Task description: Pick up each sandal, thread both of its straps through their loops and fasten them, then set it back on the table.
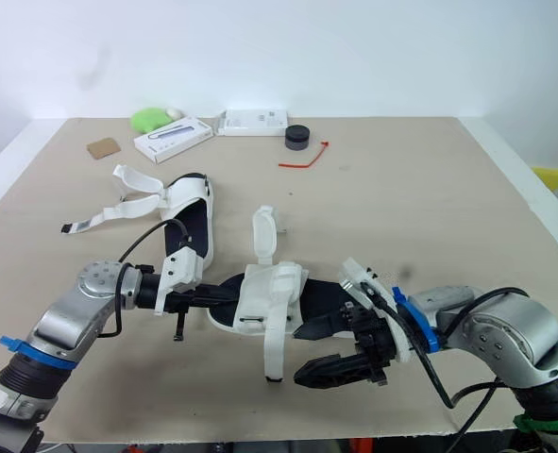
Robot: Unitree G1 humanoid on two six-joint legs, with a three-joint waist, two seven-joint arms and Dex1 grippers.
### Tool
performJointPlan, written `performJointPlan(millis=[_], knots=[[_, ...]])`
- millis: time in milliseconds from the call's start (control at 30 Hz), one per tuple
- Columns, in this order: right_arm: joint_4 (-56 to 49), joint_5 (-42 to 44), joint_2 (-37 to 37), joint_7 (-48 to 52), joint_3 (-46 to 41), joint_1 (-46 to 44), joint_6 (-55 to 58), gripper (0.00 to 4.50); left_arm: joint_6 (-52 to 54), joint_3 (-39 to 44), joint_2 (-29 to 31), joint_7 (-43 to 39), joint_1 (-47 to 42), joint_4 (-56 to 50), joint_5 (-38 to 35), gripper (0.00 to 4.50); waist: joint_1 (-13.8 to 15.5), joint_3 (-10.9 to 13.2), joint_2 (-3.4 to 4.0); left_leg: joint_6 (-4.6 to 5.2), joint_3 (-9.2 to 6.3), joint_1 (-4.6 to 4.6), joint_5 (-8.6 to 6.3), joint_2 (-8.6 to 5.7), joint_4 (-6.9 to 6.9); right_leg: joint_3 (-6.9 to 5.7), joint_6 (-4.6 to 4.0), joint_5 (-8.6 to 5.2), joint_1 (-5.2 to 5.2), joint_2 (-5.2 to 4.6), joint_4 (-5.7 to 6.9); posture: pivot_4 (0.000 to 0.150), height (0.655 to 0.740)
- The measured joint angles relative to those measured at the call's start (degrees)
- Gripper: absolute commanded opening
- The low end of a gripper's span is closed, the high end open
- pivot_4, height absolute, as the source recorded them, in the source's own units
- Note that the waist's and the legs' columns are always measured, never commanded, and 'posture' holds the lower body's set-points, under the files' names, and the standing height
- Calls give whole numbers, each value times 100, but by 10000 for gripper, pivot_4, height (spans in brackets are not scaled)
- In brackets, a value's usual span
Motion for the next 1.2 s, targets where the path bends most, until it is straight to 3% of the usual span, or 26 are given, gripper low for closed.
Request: performJointPlan(millis=[200, 300, 533, 967, 1200], knots=[[61, 44, 489, -418, 4, -168, 589, 44602, 13, -1, -7, 9, 1, -2, -5, 0, 1, -1, -1, 0, 1, -1, 0, 0, 0, 1, 0, 0, -1, 1, 0, 1500, 7400], [90, 59, 671, -622, 4, -296, 810, 33152, 16, -1, -10, 11, 2, -4, -7, 0, 5, -1, -1, 0, -3, -2, 0, 0, 0, -3, 0, 0, -1, 0, 0, 1500, 7400], [118, 112, 1018, -1015, 4, -539, 1294, 336, 66, -1, -13, 16, 4, -19, -14, 0, 9, -1, -1, 0, -7, -7, 0, 0, 0, -7, 0, 0, -3, -1, -2, 1500, 7400], [129, 278, 1194, -1286, -73, -656, 1735, 336, 75, -1, -13, 21, 5, -22, -6, 0, 10, -1, -1, 0, -11, -8, 0, 0, 0, -12, 0, -1, -3, -1, -2, 1500, 7400], [794, 673, 1342, -1500, -532, -1515, 2079, 336, 67, -6, -31, 16, 5, -21, 1, 0, 12, -1, -1, 0, -13, -11, 0, 0, 2, -15, -1, 0, -4, -1, -3, 1500, 7400]])
